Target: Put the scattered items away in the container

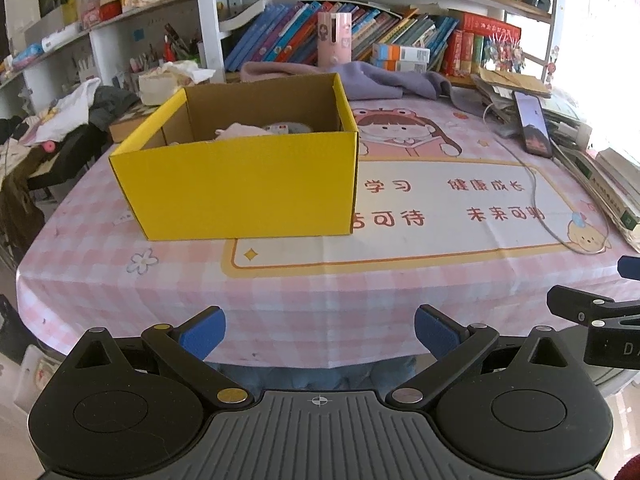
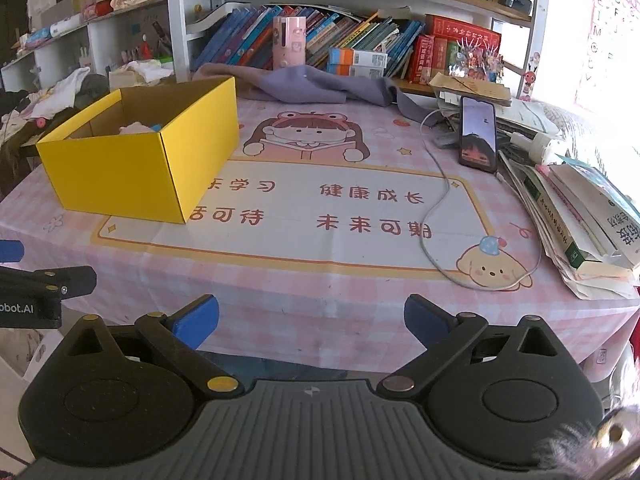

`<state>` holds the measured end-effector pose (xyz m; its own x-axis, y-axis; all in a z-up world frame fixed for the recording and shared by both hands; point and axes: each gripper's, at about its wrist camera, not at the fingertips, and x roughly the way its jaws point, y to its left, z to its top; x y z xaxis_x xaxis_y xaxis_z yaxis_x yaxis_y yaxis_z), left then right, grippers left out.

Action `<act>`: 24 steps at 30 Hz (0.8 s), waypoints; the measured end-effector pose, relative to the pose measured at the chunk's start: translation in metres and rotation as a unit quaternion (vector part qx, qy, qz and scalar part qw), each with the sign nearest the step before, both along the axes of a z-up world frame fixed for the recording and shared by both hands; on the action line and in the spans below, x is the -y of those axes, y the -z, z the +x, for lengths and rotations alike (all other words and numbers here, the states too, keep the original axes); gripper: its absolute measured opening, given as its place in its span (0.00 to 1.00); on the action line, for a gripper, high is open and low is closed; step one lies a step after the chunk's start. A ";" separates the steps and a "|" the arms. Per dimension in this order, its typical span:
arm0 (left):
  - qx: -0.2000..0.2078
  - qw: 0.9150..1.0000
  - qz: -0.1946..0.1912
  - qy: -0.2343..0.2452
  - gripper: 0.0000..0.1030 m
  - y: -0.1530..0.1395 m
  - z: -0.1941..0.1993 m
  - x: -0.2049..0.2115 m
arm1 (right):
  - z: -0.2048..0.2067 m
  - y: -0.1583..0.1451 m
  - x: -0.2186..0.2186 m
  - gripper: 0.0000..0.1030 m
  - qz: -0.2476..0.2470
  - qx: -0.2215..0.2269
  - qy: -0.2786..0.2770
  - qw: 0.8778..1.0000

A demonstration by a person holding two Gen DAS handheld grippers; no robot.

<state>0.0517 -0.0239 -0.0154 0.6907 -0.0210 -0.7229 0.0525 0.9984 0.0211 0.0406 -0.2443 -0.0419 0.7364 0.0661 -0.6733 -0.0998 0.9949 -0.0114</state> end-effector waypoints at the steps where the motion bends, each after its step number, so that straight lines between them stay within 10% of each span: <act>1: 0.000 1.000 0.000 0.000 0.99 0.000 0.000 0.000 | 0.000 0.000 0.000 0.97 0.000 0.000 0.000 1.000; 24: -0.007 1.000 0.001 0.009 1.00 0.001 -0.002 0.007 | 0.002 -0.001 0.001 0.98 -0.001 0.002 -0.007 1.000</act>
<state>0.0499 -0.0307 -0.0165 0.6805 -0.0328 -0.7320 0.0710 0.9972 0.0213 0.0428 -0.2458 -0.0407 0.7380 0.0751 -0.6706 -0.1139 0.9934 -0.0141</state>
